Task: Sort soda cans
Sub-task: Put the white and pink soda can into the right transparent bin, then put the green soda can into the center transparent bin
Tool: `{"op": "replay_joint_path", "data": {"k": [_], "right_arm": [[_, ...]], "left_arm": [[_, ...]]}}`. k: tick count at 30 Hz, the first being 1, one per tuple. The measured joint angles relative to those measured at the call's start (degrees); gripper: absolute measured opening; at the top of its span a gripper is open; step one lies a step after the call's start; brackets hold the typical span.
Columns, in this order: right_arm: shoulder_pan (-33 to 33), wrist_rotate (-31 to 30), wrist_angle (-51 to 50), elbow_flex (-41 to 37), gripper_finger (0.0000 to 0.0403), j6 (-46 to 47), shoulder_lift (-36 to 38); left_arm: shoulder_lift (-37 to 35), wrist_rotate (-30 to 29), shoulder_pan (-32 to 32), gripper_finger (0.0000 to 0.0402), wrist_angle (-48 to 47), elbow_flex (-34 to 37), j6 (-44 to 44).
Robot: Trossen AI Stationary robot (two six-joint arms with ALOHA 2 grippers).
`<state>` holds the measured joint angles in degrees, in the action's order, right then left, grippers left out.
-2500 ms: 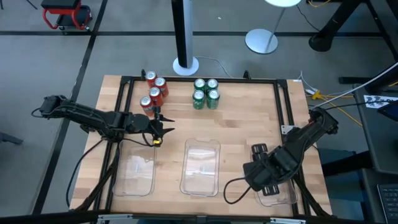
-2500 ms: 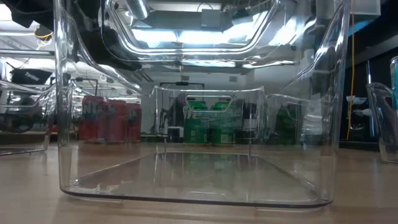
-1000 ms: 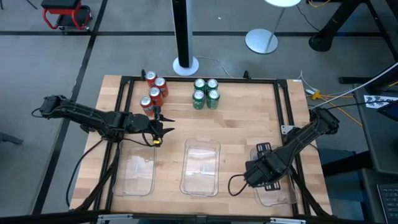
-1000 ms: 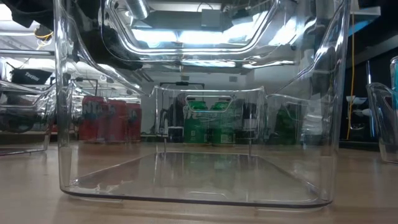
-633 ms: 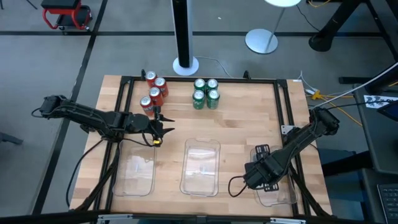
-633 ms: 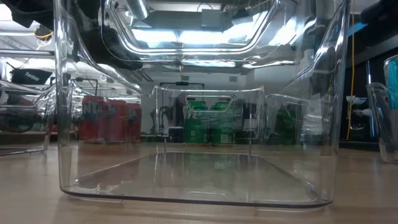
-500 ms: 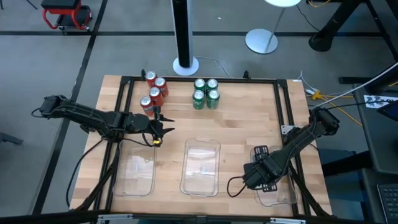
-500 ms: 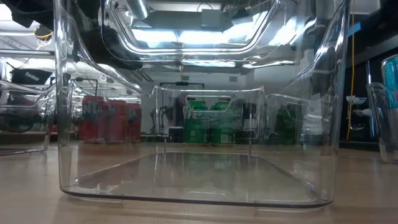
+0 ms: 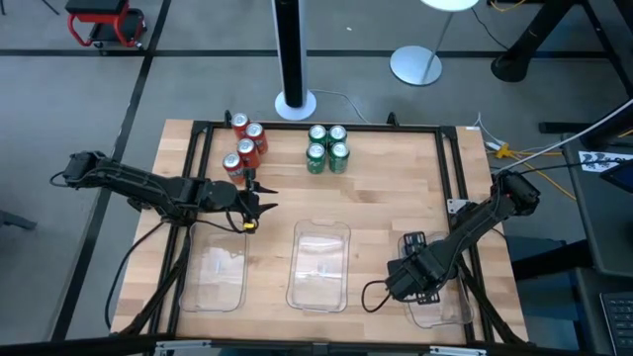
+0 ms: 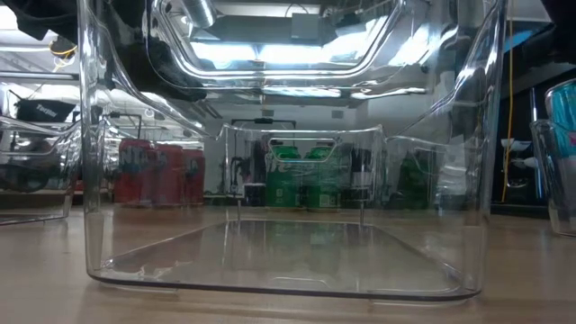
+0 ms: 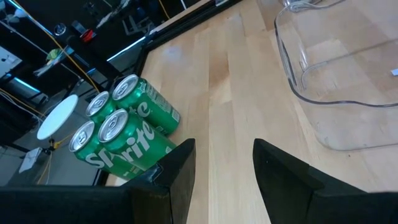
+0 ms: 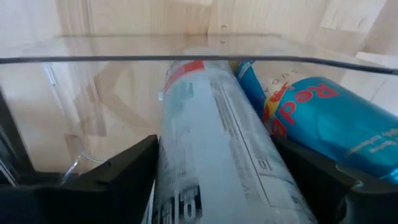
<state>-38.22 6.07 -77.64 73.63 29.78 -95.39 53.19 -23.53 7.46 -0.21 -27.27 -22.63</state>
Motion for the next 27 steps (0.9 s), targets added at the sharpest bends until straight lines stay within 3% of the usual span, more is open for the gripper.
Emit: {"op": "replay_joint_path", "data": {"k": [11, 19, 27], "right_arm": [[0.00, 2.03, -2.71, 4.69, 0.0320, -0.68, 0.00], [0.10, -0.86, -11.92, 13.16, 0.0320, -0.07, 0.00], [3.17, -6.13, -12.47, 18.85, 0.0321, -2.94, 0.33]], "left_arm": [[0.00, 0.00, 0.00, 0.0153, 0.00, 0.00, 0.13], [0.00, 0.00, -0.01, 0.0153, -0.02, 0.00, -0.05], [0.00, 0.00, -0.01, 0.0153, -0.11, 0.00, -0.06]]}}
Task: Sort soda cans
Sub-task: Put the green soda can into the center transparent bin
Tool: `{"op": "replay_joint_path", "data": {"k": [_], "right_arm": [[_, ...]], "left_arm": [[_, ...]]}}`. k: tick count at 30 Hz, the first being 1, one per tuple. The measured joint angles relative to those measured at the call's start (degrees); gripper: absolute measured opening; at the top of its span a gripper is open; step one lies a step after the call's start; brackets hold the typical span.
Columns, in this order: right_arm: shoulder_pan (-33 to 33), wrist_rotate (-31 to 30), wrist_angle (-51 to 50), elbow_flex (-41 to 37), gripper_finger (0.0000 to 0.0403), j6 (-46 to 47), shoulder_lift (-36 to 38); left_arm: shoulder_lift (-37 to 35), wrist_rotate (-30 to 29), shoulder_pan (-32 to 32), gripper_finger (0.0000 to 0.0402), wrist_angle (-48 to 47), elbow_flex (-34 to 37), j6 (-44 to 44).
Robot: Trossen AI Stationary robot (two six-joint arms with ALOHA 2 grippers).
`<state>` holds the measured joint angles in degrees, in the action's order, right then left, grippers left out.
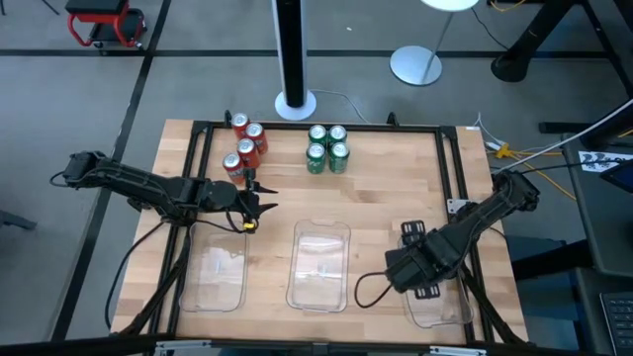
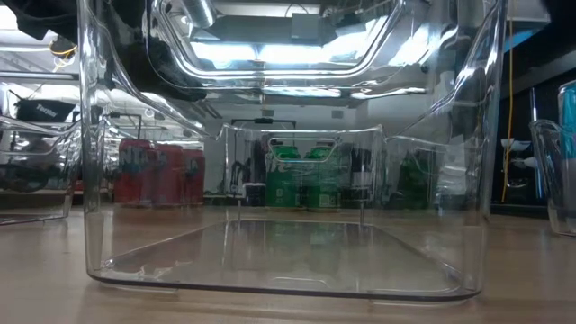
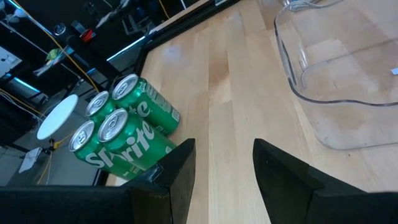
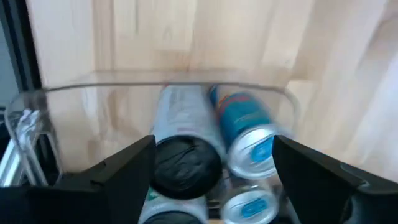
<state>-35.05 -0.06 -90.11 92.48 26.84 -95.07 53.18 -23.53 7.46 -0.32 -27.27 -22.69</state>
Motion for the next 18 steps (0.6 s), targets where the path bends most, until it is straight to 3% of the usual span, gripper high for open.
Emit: {"op": "replay_joint_path", "data": {"k": [9, 13, 18], "right_arm": [[7.69, -18.56, 0.25, 3.13, 0.0321, -14.40, 0.00], [12.85, -23.16, 0.55, 3.13, 0.0321, -22.50, -0.02], [19.36, -33.32, 0.66, 3.13, 0.0321, -29.50, -0.02]], "left_arm": [[0.00, 0.00, 0.00, 0.0153, -0.12, 0.00, 0.03], [0.00, 0.00, 0.01, 0.0153, -0.21, 0.00, 0.10], [0.00, 0.00, 0.00, 0.0153, -0.24, 0.00, 0.19]]}}
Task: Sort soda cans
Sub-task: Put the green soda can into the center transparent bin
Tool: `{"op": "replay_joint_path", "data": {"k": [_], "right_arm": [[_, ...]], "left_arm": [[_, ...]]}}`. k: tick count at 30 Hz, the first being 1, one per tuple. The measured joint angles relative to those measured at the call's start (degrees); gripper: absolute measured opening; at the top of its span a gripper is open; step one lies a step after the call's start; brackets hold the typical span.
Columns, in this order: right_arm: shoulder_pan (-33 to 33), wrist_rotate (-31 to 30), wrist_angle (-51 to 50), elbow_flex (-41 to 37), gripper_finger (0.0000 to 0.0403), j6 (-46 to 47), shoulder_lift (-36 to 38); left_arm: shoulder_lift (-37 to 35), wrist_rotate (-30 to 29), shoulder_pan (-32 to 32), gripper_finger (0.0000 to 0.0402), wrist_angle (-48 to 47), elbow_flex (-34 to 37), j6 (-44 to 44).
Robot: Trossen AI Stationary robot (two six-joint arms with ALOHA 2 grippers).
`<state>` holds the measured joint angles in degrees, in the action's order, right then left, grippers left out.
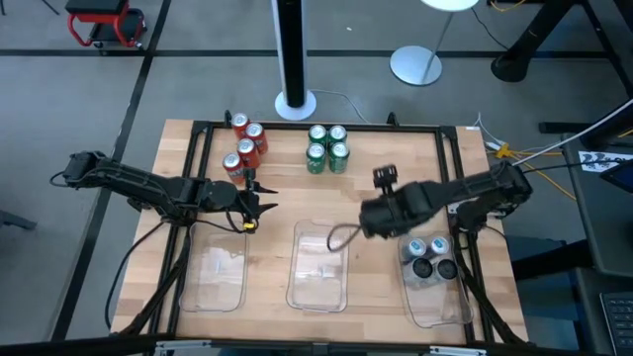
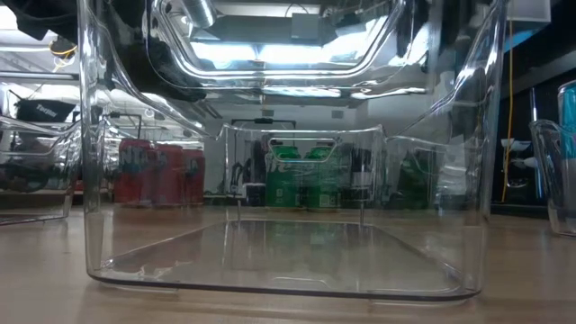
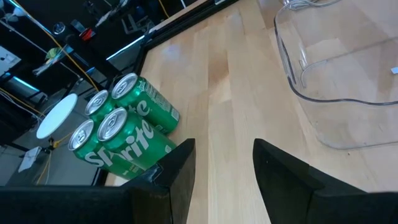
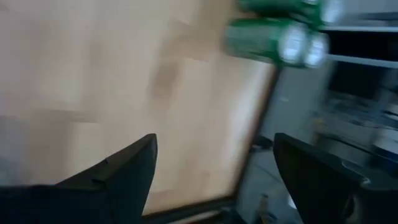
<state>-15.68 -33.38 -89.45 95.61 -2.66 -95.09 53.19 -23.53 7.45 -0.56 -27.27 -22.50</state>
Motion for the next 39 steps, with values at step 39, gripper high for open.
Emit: {"op": "replay_joint_path", "data": {"k": [39], "right_arm": [[36.01, 21.43, 49.99, -12.79, 0.0396, -49.99, -0.92]], "left_arm": [[0.00, 0.00, 0.00, 0.0153, -1.97, -0.01, 4.11]]}}
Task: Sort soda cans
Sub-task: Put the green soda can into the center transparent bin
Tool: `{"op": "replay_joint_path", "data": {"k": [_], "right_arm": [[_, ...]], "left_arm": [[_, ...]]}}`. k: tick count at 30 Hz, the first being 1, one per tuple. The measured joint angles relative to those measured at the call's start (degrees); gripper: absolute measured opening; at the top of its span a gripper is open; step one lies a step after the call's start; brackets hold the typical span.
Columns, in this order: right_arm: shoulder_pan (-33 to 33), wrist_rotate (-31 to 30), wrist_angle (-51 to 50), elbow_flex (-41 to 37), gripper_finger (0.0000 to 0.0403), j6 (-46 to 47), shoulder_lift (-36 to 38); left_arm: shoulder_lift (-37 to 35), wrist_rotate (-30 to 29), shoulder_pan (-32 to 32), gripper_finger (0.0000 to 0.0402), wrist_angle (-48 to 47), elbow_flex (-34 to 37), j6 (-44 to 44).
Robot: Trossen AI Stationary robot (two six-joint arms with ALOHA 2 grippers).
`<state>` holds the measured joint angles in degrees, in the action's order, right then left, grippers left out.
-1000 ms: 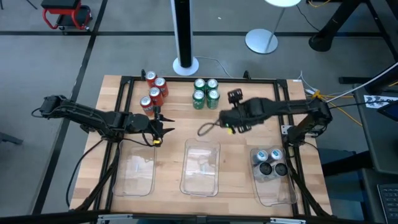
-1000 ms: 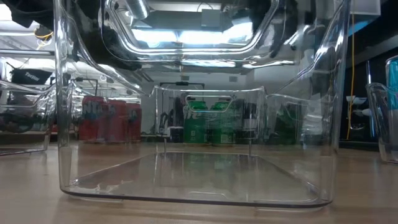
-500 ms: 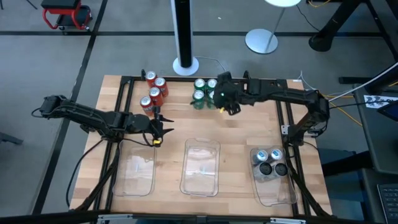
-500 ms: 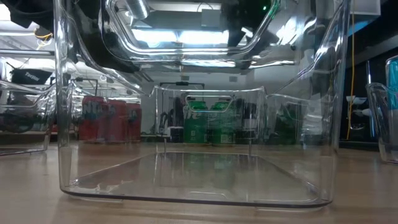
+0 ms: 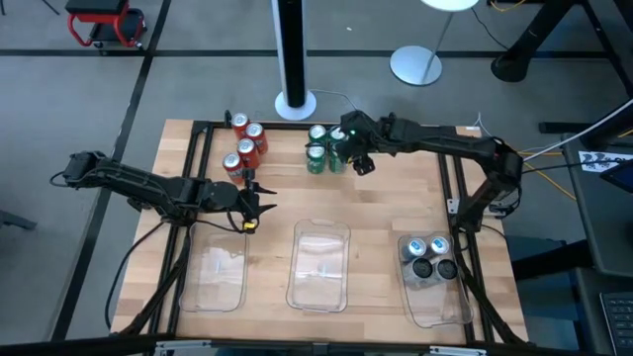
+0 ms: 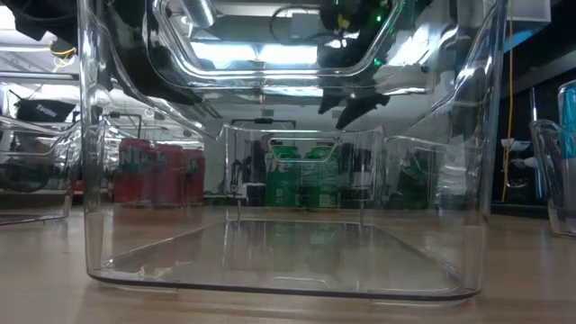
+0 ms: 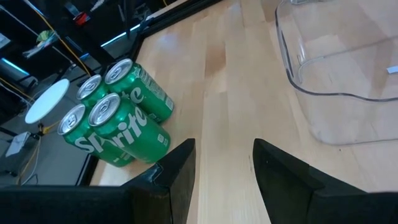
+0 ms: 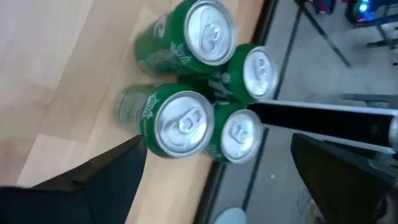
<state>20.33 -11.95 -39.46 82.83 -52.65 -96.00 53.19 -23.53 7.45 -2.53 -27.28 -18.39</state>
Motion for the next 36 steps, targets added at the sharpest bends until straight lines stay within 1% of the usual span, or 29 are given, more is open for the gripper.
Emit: {"op": "replay_joint_path", "data": {"k": [8, 16, 26, 36], "right_arm": [[3.46, 7.44, 1.44, 0.41, 0.0395, -0.13, -5.50], [4.60, 8.11, 1.85, 0.45, 0.0395, -0.35, -8.17], [4.86, 9.75, 1.51, -0.07, 0.0395, -0.56, -9.27], [4.77, 11.41, 2.36, 0.00, 0.0395, -1.75, -13.41]], "left_arm": [[0.00, 0.00, 0.00, 0.0153, 0.23, -0.01, 0.20], [0.00, 0.00, 0.01, 0.0153, 0.20, -0.01, 0.44], [-0.01, 0.00, -0.01, 0.0153, 0.12, -0.01, 1.31], [-0.02, 0.00, -0.01, 0.0153, -0.01, -0.01, 1.29]]}}
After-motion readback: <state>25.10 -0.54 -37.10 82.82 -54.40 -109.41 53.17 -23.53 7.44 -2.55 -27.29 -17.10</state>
